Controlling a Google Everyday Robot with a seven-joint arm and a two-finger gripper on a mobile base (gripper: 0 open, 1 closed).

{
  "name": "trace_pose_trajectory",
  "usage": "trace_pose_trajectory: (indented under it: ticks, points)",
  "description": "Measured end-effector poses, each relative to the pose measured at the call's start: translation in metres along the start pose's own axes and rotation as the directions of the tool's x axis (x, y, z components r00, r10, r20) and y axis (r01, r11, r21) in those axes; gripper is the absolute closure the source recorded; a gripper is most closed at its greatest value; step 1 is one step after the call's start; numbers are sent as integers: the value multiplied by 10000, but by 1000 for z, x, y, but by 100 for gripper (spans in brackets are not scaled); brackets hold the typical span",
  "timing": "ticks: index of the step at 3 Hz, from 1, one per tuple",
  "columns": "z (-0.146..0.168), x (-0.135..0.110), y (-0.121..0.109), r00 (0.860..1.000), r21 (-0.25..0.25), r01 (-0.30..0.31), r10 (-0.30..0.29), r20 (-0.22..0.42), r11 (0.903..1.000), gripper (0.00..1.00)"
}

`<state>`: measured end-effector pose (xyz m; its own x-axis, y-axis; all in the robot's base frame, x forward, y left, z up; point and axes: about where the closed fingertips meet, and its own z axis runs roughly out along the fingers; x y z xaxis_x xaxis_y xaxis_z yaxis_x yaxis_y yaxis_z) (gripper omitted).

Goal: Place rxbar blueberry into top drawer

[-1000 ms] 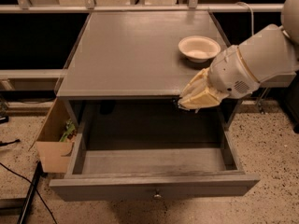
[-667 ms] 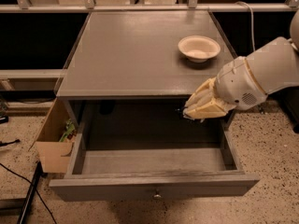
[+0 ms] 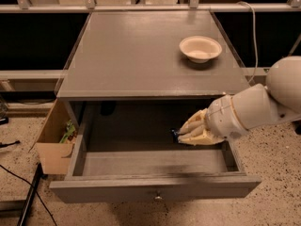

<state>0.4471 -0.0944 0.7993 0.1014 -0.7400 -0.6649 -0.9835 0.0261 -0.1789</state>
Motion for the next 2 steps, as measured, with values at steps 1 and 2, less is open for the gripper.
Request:
trace_pose_trajectory:
  ticks: [1, 2]
  points:
    - [2, 0, -1, 10000, 41, 82, -82, -2, 10000, 100]
    - [7, 1, 1, 9985, 77, 540, -539, -135, 9985, 100]
